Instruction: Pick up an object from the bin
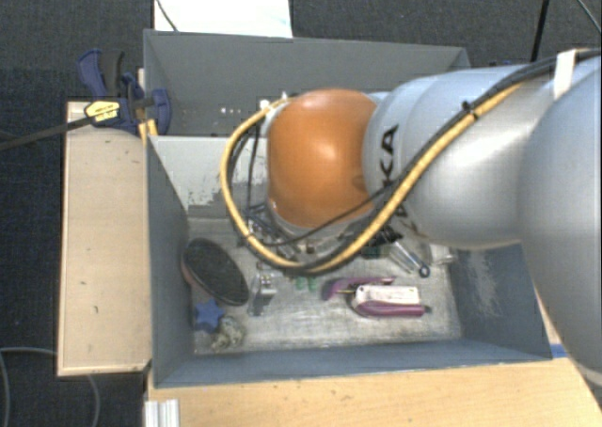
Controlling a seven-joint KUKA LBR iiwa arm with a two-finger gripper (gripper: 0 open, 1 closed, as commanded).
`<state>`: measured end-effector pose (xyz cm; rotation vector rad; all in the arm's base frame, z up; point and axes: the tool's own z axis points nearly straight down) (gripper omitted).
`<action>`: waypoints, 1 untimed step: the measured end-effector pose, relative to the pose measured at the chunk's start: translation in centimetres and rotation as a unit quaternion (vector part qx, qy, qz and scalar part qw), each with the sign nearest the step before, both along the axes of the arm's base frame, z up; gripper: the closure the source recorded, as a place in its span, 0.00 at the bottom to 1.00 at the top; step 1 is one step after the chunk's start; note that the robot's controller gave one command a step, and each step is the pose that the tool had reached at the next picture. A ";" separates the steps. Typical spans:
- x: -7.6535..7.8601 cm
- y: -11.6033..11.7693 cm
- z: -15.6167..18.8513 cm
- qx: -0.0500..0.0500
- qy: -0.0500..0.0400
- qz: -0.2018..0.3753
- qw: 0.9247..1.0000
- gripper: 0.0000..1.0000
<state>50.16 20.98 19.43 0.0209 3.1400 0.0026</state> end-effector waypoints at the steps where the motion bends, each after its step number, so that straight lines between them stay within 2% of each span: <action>1: 1.3 3.4 -9.0 0.002 -0.010 0.098 0.995 0.00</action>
Offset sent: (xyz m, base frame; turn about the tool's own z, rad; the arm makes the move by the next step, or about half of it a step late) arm 0.0085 0.0426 -0.1243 -0.2278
